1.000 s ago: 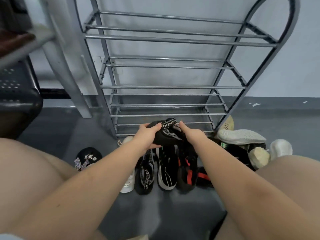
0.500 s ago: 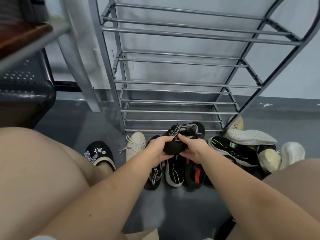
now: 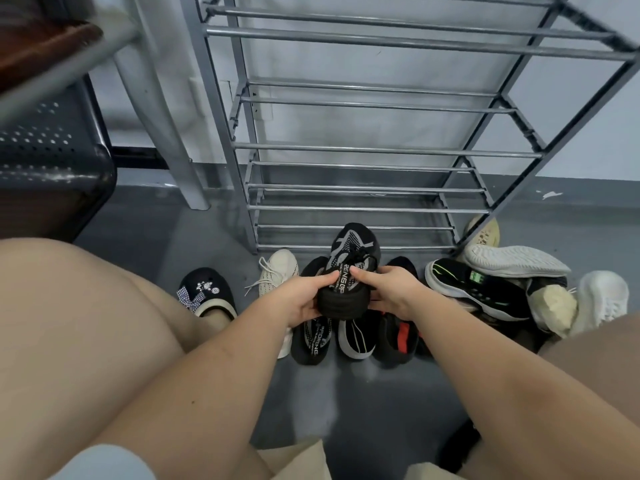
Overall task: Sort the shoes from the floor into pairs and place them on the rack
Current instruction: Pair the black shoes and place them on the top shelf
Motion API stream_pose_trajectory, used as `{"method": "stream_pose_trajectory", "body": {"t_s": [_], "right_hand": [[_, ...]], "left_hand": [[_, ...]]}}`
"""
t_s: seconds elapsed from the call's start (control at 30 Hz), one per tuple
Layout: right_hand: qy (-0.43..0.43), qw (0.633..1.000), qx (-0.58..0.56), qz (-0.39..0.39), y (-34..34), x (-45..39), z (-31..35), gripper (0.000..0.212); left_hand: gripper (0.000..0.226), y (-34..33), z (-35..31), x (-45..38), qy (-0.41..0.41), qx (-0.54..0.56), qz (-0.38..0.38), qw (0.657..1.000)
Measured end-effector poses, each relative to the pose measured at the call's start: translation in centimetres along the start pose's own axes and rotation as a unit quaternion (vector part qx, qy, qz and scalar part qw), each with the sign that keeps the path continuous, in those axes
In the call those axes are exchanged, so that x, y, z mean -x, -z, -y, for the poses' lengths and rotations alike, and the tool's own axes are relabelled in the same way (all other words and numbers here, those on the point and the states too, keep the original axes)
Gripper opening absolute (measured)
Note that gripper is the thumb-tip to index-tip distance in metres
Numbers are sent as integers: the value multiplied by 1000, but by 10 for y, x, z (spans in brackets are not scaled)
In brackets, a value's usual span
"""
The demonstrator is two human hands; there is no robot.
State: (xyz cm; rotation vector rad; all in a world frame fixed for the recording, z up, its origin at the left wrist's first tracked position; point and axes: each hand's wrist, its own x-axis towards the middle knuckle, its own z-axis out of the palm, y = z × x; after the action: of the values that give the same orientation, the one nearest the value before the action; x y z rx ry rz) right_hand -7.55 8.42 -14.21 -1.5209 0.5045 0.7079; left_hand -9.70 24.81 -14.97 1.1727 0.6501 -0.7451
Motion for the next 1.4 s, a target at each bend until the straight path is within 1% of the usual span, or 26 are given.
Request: {"method": "stream_pose_trajectory", "body": {"t_s": [0.07,0.17,0.27,0.37,0.6,0.87,0.93,1.0,1.03,1.13,1.33,1.4], "right_hand": [[-3,1000,5,1,-2,-1,-1,27],[-7,1000,20,3,-11,-2,-1,23],[-4,1000,15,5,-21,-5,-2,33],[-2,1000,7,3,-27,-12,1,41],[-12,1000,-2,23,-32,-26,2,44],[-33,999,13,23,-30,-44,-8,44],[-43,998,27,24,-30,-49,-10,42],[-52,997,44,26,-31,-54,-12,47],[-55,997,52,28,-32,-56,-13,48],[-58,996,62,31,-35,-61,-15,42],[-64,995,63,35,-37,-71,-18,59],[-69,995,67,38,-36,-73,-19,61]], "left_hand": [[21,2,1,0,6,-5,-5,1000],[16,6,2,2,8,-14,-10,1000],[18,9,2,6,6,-7,-19,1000],[30,12,1,7,-1,11,-21,1000],[36,17,-3,2,-3,56,-57,997],[22,19,-3,-8,27,43,-57,997],[25,22,-3,-13,39,41,-49,997],[33,25,-3,-17,51,35,-45,997],[33,27,-3,-19,56,31,-45,997],[32,31,-1,-25,65,29,-51,996],[33,39,1,-38,69,17,-70,995],[33,40,2,-41,73,15,-68,995]]}}
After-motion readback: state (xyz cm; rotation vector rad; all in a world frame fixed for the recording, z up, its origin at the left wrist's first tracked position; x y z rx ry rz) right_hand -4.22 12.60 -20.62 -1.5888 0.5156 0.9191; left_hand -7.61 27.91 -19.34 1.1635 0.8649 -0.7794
